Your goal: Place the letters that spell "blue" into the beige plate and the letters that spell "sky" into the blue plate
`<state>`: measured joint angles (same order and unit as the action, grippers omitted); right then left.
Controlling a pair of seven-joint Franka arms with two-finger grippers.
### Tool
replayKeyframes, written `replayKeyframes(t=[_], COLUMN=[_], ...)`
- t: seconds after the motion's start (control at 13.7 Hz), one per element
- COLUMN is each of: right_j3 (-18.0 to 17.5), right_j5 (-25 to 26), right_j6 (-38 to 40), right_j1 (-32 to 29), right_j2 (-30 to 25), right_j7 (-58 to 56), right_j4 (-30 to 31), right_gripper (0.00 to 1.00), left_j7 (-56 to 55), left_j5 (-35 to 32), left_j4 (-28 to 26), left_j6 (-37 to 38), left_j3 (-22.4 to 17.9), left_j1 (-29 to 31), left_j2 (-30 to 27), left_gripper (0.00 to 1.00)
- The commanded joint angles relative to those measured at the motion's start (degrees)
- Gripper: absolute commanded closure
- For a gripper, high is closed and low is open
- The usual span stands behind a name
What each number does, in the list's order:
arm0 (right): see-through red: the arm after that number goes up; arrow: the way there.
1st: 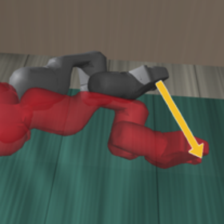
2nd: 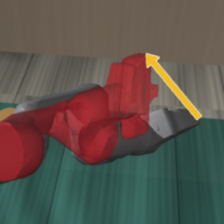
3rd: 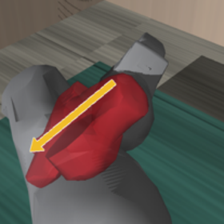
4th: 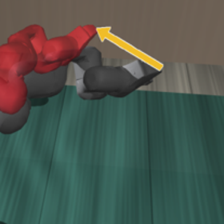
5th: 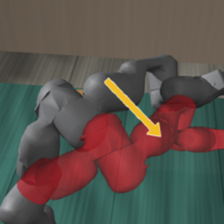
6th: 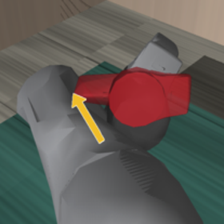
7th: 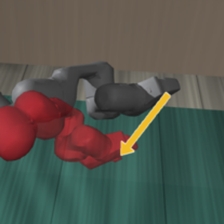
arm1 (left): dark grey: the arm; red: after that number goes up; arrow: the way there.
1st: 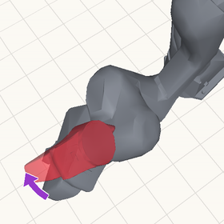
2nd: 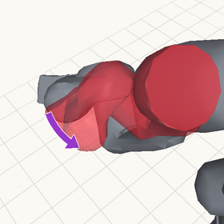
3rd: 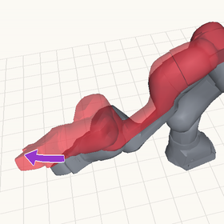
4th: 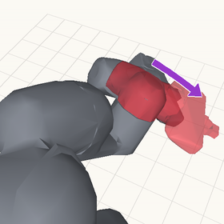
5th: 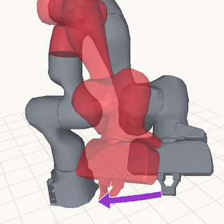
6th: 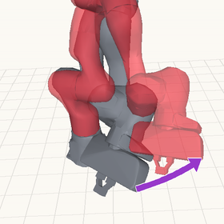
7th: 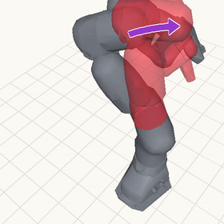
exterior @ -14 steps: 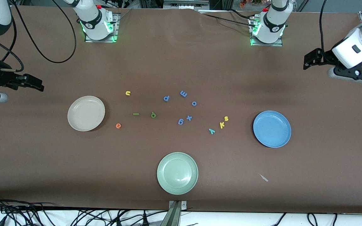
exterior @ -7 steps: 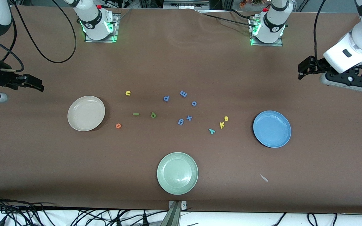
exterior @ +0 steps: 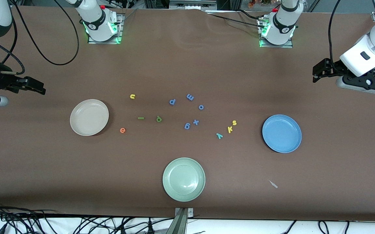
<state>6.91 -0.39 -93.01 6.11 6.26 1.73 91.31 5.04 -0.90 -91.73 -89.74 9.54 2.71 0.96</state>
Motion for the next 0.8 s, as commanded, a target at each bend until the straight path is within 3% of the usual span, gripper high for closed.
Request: replayKeyframes(t=[0.0,0.73], right_j3=[0.12,0.12], right_j5=[0.13,0.13], right_j6=[-0.06,-0.06], right_j1=[0.13,0.22], right_j2=[-0.81,-0.81], right_j7=[0.47,0.56], right_j4=[0.72,0.72], right_gripper=[0.00,0.00], left_j7=[1.20,2.25], left_j5=[-2.26,0.36], left_j4=[0.23,-0.55], left_j6=[-2.34,-0.88], left_j3=[0.57,0.13], left_j1=[0.10,3.44], left_j2=[-0.27,-0.52], left_gripper=[0.00,0.00])
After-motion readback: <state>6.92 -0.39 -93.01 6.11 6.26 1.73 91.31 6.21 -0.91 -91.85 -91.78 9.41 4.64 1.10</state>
